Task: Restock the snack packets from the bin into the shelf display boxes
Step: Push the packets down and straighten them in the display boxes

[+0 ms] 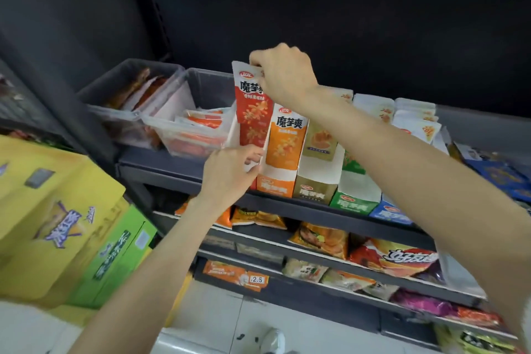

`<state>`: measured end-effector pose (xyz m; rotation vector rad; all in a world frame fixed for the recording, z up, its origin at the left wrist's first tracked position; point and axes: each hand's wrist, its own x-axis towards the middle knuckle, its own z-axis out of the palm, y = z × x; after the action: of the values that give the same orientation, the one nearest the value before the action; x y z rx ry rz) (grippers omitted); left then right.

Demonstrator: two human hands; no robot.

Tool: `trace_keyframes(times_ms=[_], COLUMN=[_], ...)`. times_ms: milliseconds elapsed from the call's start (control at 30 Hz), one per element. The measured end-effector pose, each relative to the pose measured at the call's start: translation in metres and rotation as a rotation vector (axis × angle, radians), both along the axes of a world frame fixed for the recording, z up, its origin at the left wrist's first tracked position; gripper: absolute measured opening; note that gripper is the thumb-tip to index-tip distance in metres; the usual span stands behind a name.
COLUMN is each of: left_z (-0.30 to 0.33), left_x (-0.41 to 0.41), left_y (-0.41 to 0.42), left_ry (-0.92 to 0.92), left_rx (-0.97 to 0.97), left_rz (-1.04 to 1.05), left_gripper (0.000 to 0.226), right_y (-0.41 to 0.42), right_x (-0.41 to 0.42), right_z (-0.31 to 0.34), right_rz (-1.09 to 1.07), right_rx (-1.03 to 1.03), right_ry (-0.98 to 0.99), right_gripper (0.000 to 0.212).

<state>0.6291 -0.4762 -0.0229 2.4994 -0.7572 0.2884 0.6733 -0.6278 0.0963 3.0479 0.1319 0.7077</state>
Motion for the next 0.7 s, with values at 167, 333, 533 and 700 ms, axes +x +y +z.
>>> trace_keyframes(times_ms=[167, 333, 533, 700], left_z=[0.000, 0.002, 0.023, 0.041], left_x=[0.005, 0.008, -0.006, -0.034], left_y=[-0.002, 0.001, -0.016, -0.077], left_ry=[0.014, -0.026, -0.354, -0.504], left_rx=[0.017, 0.054, -0.194, -0.470], left_rz=[-0.010, -0.042, -0.131, -0.453], left_gripper=[0.025, 0.028, 0.029, 0.021], right_y=[0.011, 0.003, -0.048, -0.123], right_x=[0.012, 0.020, -0.039, -0.158], right_z=[-0.020, -0.050, -0.036, -0.036], right_rz=[-0.076, -0.008, 0.314, 0.263], right_rx=[-0.184, -0.205, -0.027, -0.091], right_ry=[0.137, -0.056, -0.301, -0.244], right_gripper=[0.030, 0.033, 0.013, 0.012])
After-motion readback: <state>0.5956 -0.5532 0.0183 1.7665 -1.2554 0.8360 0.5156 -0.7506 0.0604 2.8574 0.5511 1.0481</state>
